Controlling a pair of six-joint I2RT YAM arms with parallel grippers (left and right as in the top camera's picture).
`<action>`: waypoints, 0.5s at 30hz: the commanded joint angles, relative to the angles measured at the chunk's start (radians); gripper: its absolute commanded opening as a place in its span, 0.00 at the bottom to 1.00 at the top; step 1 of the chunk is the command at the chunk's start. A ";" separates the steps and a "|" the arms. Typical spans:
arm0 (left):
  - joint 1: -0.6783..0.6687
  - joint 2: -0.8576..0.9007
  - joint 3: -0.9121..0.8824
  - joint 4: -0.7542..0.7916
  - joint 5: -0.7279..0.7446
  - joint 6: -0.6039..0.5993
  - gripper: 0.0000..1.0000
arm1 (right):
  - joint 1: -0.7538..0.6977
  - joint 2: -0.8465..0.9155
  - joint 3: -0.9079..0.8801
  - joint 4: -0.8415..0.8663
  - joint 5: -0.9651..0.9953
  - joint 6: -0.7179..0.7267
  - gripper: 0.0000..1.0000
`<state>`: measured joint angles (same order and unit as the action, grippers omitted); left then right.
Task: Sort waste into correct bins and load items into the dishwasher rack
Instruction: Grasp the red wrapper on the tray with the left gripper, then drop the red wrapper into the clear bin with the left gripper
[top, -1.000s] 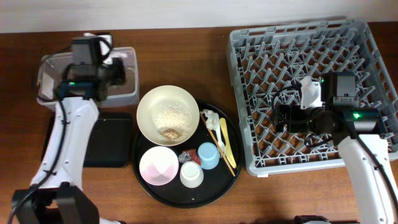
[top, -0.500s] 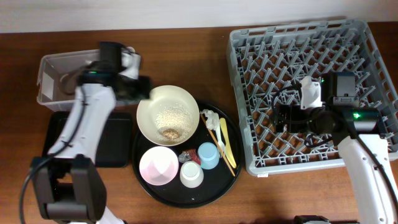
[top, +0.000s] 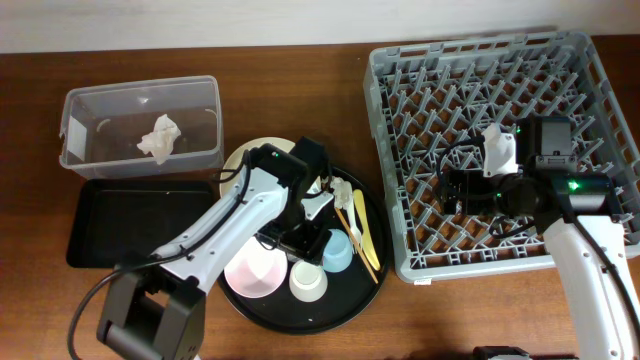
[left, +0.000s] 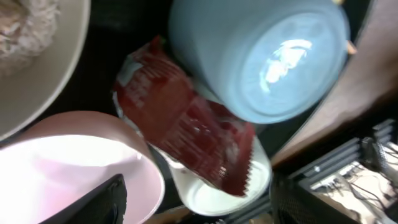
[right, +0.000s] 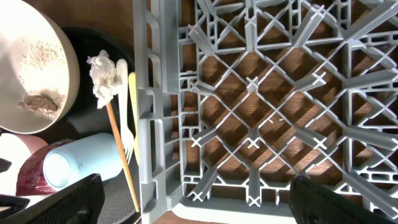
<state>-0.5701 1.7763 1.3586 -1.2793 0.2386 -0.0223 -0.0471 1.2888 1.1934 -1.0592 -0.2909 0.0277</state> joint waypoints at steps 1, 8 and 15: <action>-0.005 -0.021 -0.062 0.057 -0.045 0.008 0.73 | -0.006 -0.003 0.017 -0.001 -0.012 0.007 0.98; -0.005 -0.021 -0.079 0.150 -0.045 0.008 0.58 | -0.006 -0.003 0.017 -0.001 -0.012 0.007 0.98; -0.004 -0.021 -0.080 0.146 -0.045 0.008 0.01 | -0.006 -0.003 0.017 -0.001 -0.012 0.007 0.98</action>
<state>-0.5705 1.7718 1.2865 -1.1324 0.1989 -0.0193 -0.0471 1.2888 1.1934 -1.0595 -0.2909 0.0277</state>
